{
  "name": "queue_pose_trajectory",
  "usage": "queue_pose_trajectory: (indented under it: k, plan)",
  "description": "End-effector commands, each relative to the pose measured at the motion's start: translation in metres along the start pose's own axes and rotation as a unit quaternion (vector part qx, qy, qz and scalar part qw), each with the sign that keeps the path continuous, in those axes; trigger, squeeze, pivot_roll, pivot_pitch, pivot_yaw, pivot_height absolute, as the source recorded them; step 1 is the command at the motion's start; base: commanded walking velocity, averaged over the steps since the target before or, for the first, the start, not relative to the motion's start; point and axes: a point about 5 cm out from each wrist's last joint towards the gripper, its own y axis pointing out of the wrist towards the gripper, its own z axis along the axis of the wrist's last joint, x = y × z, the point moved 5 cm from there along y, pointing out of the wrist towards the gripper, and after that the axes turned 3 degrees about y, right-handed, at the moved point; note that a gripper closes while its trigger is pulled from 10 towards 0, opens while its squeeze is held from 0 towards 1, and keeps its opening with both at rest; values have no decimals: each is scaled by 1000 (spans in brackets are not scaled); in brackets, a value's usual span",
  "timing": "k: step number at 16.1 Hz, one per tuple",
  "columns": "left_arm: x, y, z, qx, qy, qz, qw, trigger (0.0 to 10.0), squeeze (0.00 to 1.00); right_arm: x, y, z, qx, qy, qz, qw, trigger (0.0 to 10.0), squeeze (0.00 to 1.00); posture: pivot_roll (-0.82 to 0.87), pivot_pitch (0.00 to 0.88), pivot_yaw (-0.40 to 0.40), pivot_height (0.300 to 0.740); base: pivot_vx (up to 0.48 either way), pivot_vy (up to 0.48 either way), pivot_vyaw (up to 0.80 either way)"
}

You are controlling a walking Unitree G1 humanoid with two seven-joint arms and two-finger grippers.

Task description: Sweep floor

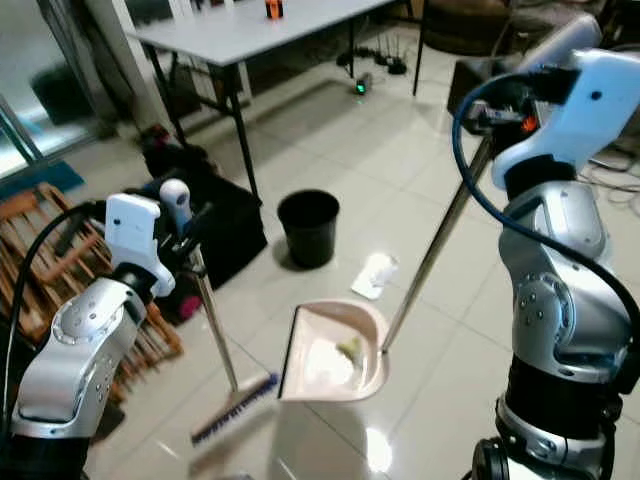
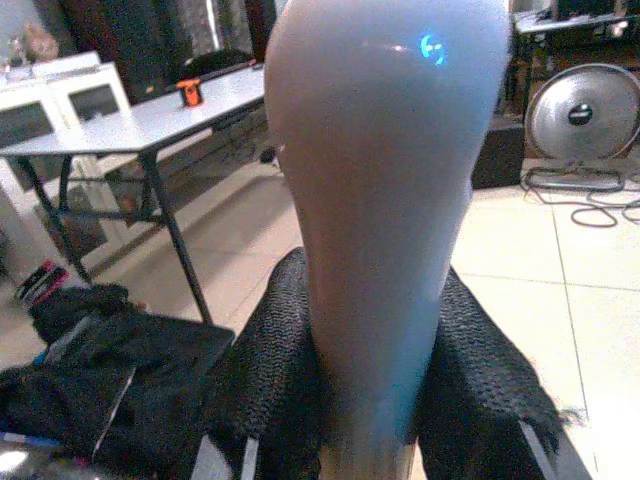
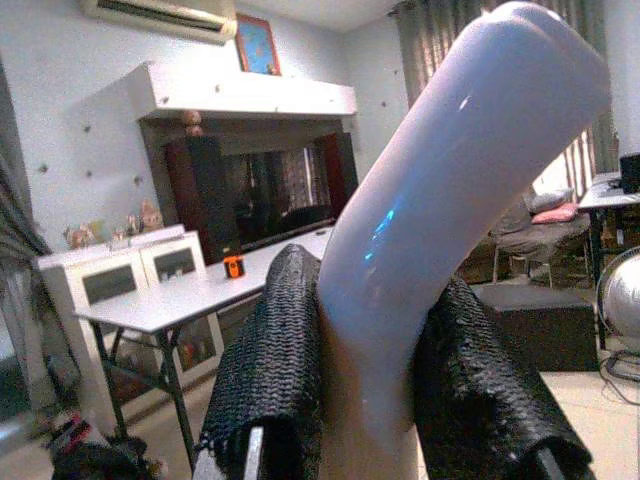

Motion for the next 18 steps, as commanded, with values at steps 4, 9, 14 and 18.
queue_pose_trajectory:
  k: [4,9,14,18]
  plan:
    - [-12,8,22,46,16,44,998,10000,0,-13,8,13,19,15,24,999,10000,0,-110,0,23,740,154,0,0]
    - [-18,9,25,53,32,56,997,10000,0,-13,15,21,38,32,19,999,10000,0,-107,0,32,740,384,0,0]
    - [-19,8,20,47,41,51,997,10000,0,-13,15,23,49,43,16,998,10000,0,-118,0,52,740,422,0,0]
    - [-20,9,18,47,39,54,997,10000,0,-15,15,28,58,43,22,997,10000,0,-119,0,48,740,420,0,0]
